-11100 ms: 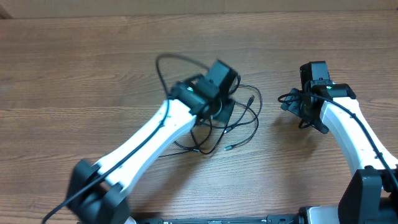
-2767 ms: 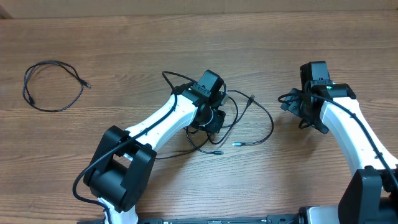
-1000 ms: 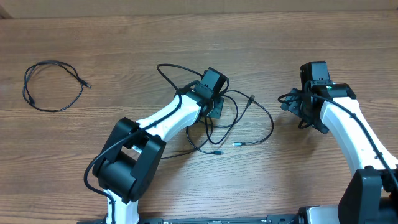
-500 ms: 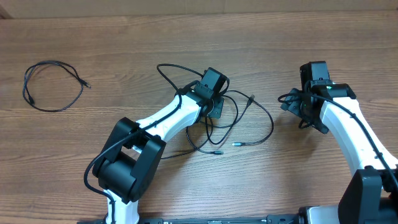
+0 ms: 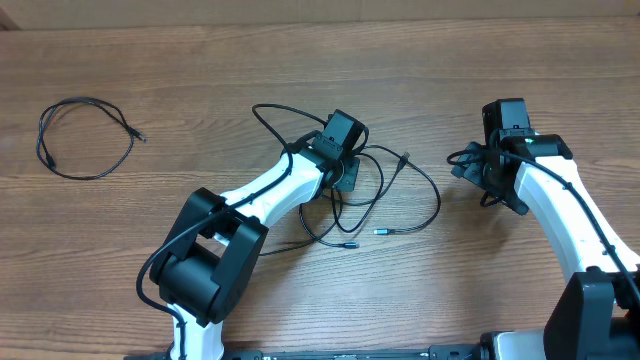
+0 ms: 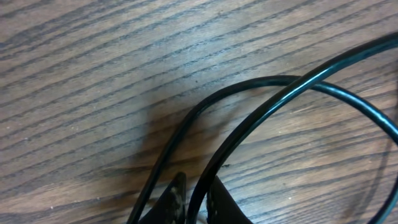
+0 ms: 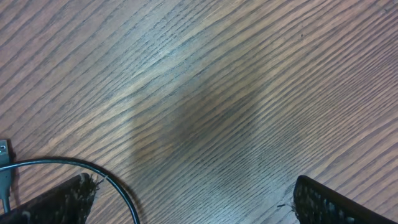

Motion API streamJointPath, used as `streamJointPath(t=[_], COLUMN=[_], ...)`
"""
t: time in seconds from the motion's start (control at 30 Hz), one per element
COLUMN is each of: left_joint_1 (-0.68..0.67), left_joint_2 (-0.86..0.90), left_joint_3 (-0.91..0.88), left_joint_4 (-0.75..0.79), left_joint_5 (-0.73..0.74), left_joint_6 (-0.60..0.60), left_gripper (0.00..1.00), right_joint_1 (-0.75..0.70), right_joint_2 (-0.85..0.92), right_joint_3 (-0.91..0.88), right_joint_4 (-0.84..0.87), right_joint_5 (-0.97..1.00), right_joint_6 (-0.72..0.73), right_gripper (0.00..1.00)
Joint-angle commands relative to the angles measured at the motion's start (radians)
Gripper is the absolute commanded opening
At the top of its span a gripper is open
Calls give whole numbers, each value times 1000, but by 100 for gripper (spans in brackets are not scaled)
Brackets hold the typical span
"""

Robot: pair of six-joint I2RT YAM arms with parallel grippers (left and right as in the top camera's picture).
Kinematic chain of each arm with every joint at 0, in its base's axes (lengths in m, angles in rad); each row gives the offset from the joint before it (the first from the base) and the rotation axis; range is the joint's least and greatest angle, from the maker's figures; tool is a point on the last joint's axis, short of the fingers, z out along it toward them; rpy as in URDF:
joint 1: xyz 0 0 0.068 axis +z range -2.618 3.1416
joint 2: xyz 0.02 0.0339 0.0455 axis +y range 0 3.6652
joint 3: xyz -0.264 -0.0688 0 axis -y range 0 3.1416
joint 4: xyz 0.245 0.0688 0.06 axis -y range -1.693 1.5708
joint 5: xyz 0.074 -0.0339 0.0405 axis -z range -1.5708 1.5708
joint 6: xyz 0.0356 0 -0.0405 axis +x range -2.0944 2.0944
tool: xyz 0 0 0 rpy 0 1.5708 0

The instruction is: Untangle cables

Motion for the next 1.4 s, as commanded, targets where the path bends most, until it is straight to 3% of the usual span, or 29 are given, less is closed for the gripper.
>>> streamJointPath(t=[0.0, 0.2, 0.3, 0.43, 0.93, 1.37], left_joint_1=[4, 4, 4, 4, 10, 80], left_joint_2=[17, 35, 42, 21, -301, -608], left_joint_3=[-8, -8, -8, 16, 171, 203], left_joint_4=[3, 3, 3, -4, 2, 366], left_joint_5=[-24, -24, -24, -21, -21, -24], left_joint_6=[4, 4, 4, 5, 5, 16], left_gripper=[14, 16, 4, 4, 4, 4], right_joint_1=[-7, -7, -7, -7, -7, -7], right_joint_2=[-8, -8, -8, -8, -8, -8], right_joint_3=[-3, -3, -3, -3, -3, -3], right_joint_4=[2, 2, 2, 2, 2, 2], right_joint_5=[14, 14, 14, 14, 14, 14], right_joint_6=[-4, -4, -4, -4, -4, -4], right_gripper=[100, 100, 100, 100, 100, 100])
